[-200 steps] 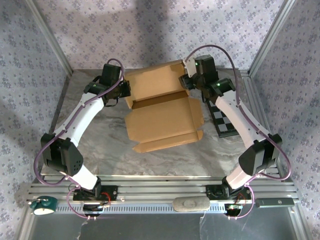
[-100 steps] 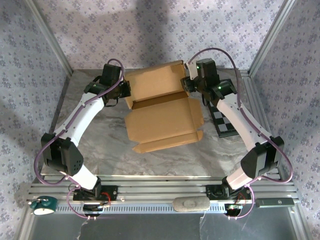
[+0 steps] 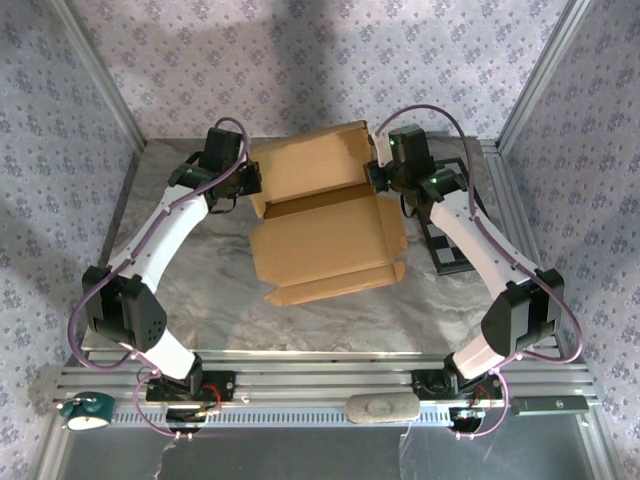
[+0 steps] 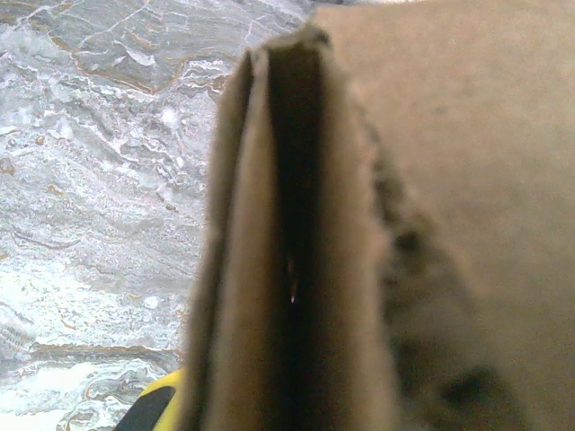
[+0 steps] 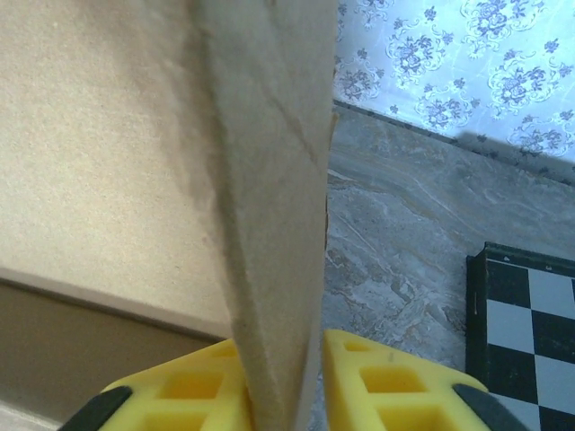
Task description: Fold the paper box
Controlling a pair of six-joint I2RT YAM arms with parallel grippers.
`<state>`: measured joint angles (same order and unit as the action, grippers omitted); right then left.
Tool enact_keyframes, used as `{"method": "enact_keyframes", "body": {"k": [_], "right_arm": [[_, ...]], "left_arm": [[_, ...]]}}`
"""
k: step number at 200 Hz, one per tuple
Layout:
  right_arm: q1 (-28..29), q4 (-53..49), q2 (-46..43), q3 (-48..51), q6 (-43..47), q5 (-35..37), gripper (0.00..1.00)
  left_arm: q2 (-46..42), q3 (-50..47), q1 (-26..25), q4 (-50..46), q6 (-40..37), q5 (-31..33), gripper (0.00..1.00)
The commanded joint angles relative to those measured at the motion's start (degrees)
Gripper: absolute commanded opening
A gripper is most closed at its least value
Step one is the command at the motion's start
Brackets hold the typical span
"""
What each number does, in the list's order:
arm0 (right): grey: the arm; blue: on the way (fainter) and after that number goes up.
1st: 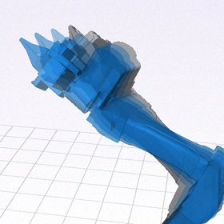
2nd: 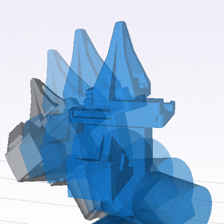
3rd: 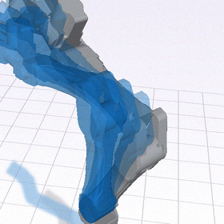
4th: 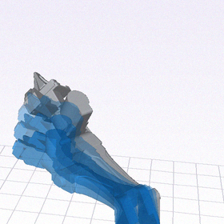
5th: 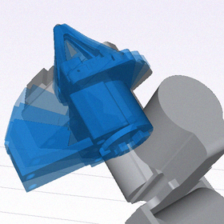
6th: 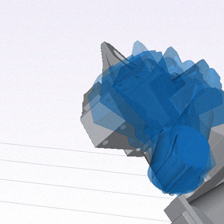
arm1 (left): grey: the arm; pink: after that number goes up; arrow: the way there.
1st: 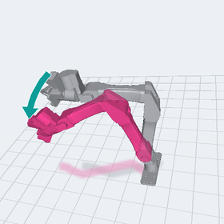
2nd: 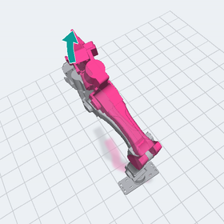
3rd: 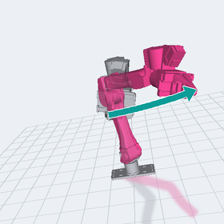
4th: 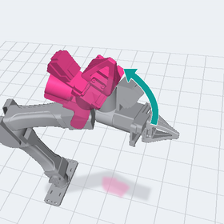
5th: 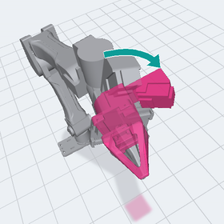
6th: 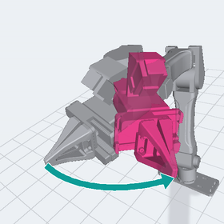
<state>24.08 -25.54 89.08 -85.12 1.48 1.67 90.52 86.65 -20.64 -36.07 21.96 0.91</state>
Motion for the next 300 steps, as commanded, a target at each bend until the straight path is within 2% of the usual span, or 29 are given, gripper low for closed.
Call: {"method": "enact_keyframes", "body": {"k": [1, 34, 105, 138, 163, 166, 176, 180, 193, 218, 237, 261, 300], "right_arm": [[0.3, -0.1, 1.9, -2.0, -0.4, 2.1, 0.19], [1.9, 0.2, 2.7, -2.0, -0.9, 8.4, 0.00], [7.1, -1.2, 3.8, -3.6, -1.7, 25.6, 0.00], [7.2, -0.6, 3.0, -3.1, -1.5, 25.2, 0.00], [6.5, -2.8, 2.6, -5.2, -1.5, 18.6, 0.00], [6.4, -3.3, 2.6, -5.6, -1.5, 17.8, 0.06], [6.2, -4.6, 2.3, -6.5, -1.5, 16.0, 0.37], [6.2, -5.0, 2.0, -6.7, -1.5, 15.7, 0.47], [6.3, -5.8, 0.0, -6.5, -2.0, 14.7, 0.60], [6.0, -5.7, -6.4, -3.6, -4.1, 13.5, 0.65], [4.4, -6.5, -10.1, -1.5, -6.4, 11.3, 0.64], [1.3, -10.9, -10.8, -0.9, -9.3, 6.1, 0.61], [0.6, -12.2, -11.5, 3.2, -10.5, 3.9, 0.60]], "left_arm": [[0.5, 2.4, -0.2, -0.1, -0.1, -0.9, 0.00], [0.4, 2.5, -0.2, -0.1, -0.1, -1.0, 0.00], [0.5, 2.5, -0.1, -0.2, -0.1, -0.9, 0.00], [0.3, 2.5, -0.1, -0.4, -0.3, -0.7, 0.00], [0.5, 2.6, 0.0, -0.8, -0.6, -0.6, 0.00], [0.6, 2.6, 0.0, -0.8, -0.7, -0.6, 0.00], [1.0, 2.7, 0.2, -1.0, -0.8, -0.6, 0.00], [1.2, 2.6, 0.3, -1.1, -0.8, -0.6, 0.00], [2.2, 3.1, 0.9, -1.9, -1.3, -0.8, 0.00], [6.3, 6.9, 2.4, -7.3, -3.6, -1.3, 0.00], [10.8, 11.2, 3.6, -12.5, -5.9, -2.9, 0.00], [17.6, 18.1, 4.5, -21.7, -9.4, -4.5, 0.00], [27.8, 28.7, 5.2, -32.8, -12.6, -4.6, 0.00]]}}
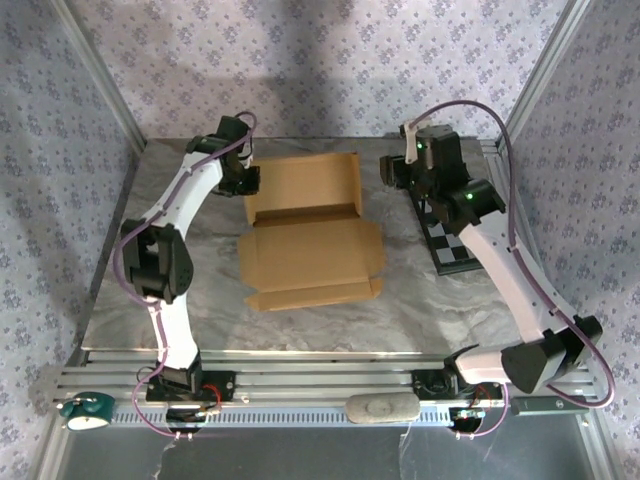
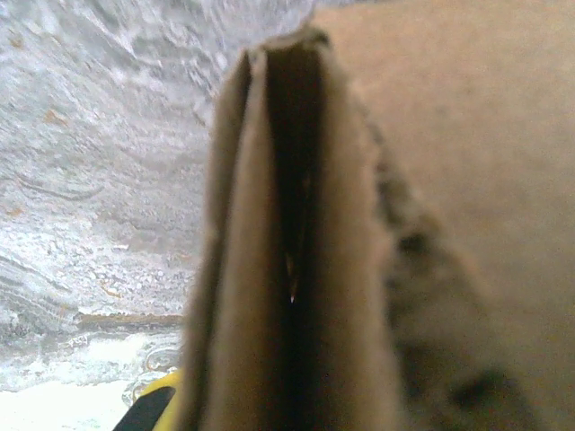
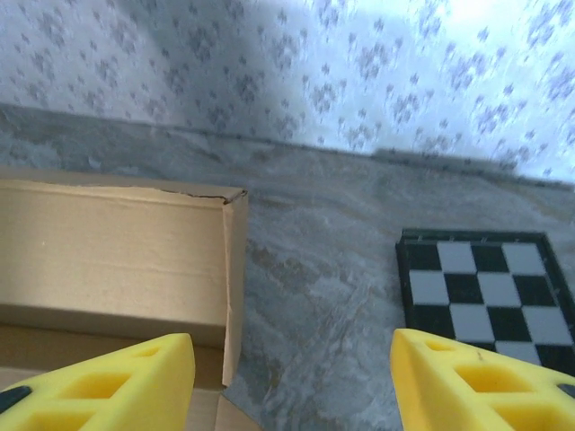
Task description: Fold the paper box
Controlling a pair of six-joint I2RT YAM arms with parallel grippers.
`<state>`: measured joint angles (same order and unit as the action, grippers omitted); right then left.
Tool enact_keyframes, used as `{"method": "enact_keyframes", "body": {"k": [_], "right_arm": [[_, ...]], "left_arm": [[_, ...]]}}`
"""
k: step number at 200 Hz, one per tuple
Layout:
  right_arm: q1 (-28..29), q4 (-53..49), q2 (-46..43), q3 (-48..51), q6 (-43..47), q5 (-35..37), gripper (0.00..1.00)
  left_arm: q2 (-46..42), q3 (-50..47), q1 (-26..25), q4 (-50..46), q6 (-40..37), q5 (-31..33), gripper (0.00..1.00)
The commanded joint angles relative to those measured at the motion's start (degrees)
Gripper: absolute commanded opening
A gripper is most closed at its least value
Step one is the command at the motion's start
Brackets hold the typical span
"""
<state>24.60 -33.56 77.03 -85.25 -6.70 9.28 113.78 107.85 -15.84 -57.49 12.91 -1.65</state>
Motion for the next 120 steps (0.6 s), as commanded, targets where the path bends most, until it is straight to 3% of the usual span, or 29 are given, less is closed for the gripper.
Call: {"method": "enact_keyframes", "body": {"k": [1, 43, 81, 104, 120], "right_arm": [[0.1, -4.2, 0.6, 3.5, -2.3, -3.8, 0.60], [-0.3, -4.3, 1.5, 6.9, -2.4, -5.3, 0.61], [-1.0, -2.6, 4.1, 8.5, 0.3, -6.7, 0.62], [-0.8, -2.5, 8.0, 7.0, 4.4, -8.3, 0.63], [-0.2, -2.4, 10.9, 5.4, 7.8, -8.5, 0.63]], "left_arm": [[4.8, 7.8, 0.4, -11.7, -3.6, -2.1, 0.00], [16.4, 20.1, 0.6, -23.0, -6.9, -0.3, 0.00], [21.4, 20.8, 0.3, -24.6, -8.0, 2.5, 0.05], [24.1, 22.7, -0.5, -25.1, -8.2, 5.1, 0.20], [25.4, 24.9, -1.1, -25.2, -8.4, 7.1, 0.38]]}}
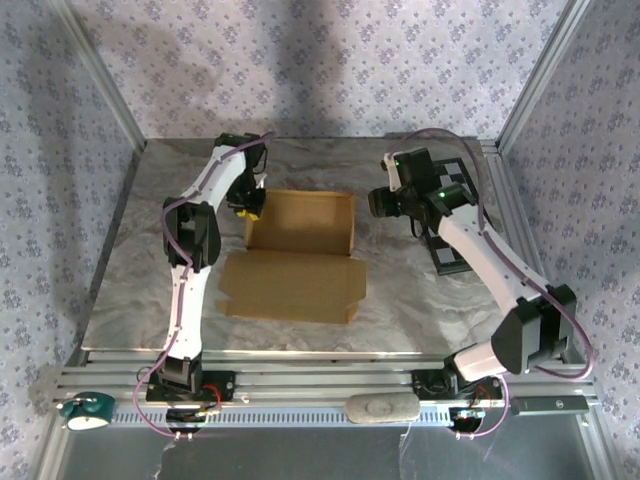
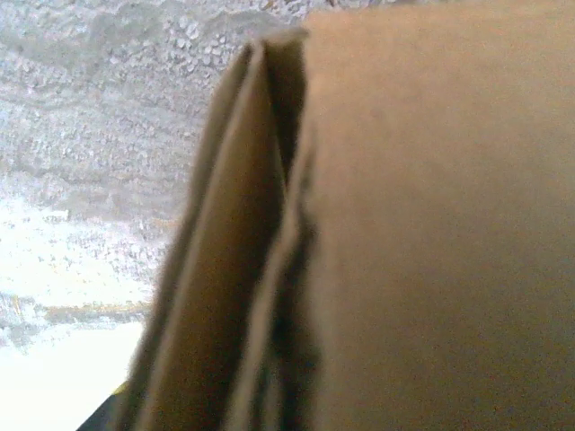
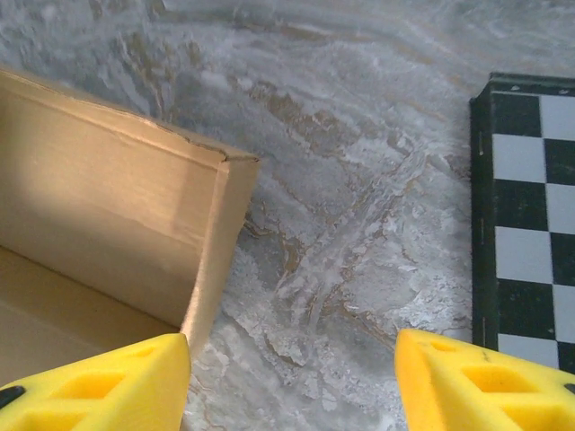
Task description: Fold the paper box
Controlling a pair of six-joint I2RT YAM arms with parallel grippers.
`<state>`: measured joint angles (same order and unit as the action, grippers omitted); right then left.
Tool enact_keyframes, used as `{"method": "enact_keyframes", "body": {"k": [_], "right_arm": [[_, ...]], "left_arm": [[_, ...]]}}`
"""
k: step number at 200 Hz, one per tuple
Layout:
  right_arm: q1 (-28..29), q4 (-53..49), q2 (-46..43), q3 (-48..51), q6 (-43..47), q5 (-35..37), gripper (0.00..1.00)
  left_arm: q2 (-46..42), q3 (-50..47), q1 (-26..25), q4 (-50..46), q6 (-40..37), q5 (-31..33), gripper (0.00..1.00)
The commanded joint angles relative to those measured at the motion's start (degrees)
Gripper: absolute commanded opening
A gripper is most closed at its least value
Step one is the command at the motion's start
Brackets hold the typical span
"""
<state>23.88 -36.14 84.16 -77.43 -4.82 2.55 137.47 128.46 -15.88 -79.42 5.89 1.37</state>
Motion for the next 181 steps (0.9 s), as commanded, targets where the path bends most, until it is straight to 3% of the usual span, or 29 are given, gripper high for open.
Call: {"method": "enact_keyframes", "body": {"k": [1, 15, 56, 77, 128, 181], "right_arm": [[0.5, 0.2, 4.0, -2.5, 6.1, -1.8, 0.63], [0.8, 0.7, 6.9, -4.0, 8.9, -1.6, 0.64], [1.2, -1.0, 17.2, -12.3, 14.8, -3.4, 0.64], [1.9, -3.1, 23.4, -18.7, 16.6, -2.8, 0.64], [2.3, -7.0, 34.9, -29.7, 17.8, 0.1, 0.63], [1.7, -4.2, 33.7, -28.0, 15.9, 0.3, 0.63]], "left_arm": [[1.7, 4.4, -1.1, -3.3, -1.3, 4.3, 0.39], [2.1, 5.5, -1.3, -2.2, -1.2, 4.9, 0.46], [-0.1, 8.7, -1.7, 3.1, 0.2, 4.1, 0.51], [2.4, 14.9, -2.3, 1.1, -0.8, 2.8, 0.53], [7.9, 20.0, -1.9, 0.3, -0.3, 2.4, 0.51], [8.5, 21.2, -2.4, 4.8, 0.0, 1.6, 0.45]]}}
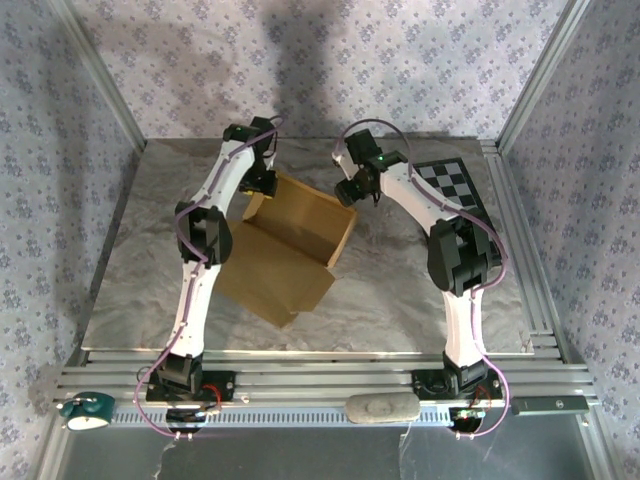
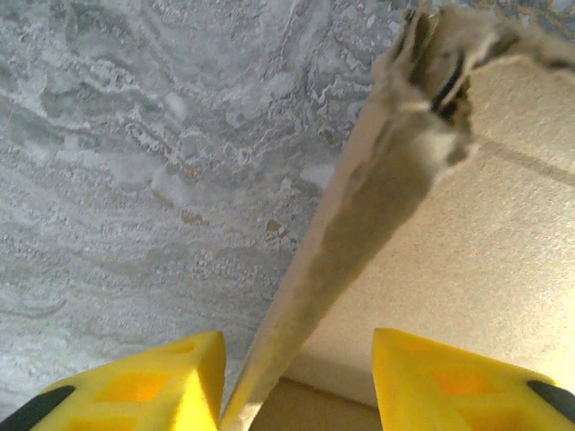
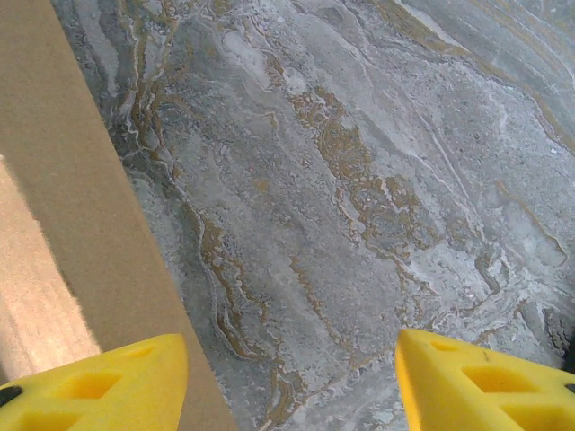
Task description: Fold the paper box
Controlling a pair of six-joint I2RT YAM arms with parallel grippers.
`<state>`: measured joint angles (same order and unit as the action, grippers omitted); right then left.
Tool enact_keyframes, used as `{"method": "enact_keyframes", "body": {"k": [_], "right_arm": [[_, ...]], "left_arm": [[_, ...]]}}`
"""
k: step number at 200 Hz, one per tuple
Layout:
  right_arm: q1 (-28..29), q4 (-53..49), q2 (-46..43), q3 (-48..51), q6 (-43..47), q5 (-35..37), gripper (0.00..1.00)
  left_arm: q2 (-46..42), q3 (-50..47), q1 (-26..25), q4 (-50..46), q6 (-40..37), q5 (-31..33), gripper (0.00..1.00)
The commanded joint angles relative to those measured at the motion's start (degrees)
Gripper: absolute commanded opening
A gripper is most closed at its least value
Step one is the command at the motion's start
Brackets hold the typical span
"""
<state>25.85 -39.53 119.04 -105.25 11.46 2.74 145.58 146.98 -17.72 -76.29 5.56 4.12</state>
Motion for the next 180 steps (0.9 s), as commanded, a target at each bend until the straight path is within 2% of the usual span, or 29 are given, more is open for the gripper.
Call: {"method": "enact_keyframes", "body": {"k": [1, 32, 79, 126, 149, 180], "right_arm": [[-0.3, -0.9, -1.2, -0.2, -0.4, 0.1, 0.63], [-0.3, -2.0, -1.3, -0.3, -0.7, -1.0, 0.63], [-0.8, 2.1, -5.9, 5.6, -2.1, -4.4, 0.63], [-0.9, 1.5, -5.1, 6.2, -1.8, -8.4, 0.63], [-0.8, 1.3, -4.3, 6.5, -2.2, -10.5, 0.63], [-0.1, -0.2, -1.0, 5.2, -3.1, -11.5, 0.62]], "left_arm": [[0.4, 2.7, -0.6, 1.7, 0.3, -1.1, 0.45], [1.8, 3.5, -2.1, 3.0, -0.4, -1.3, 0.49], [5.0, 4.7, -3.8, 3.7, -0.5, -0.8, 0.42], [5.9, 4.7, -5.1, 4.8, -0.3, -0.5, 0.40], [5.4, 6.1, -5.8, 5.0, 0.5, -0.6, 0.49], [1.8, 7.6, -7.1, 6.3, 1.7, -0.3, 0.56]]}}
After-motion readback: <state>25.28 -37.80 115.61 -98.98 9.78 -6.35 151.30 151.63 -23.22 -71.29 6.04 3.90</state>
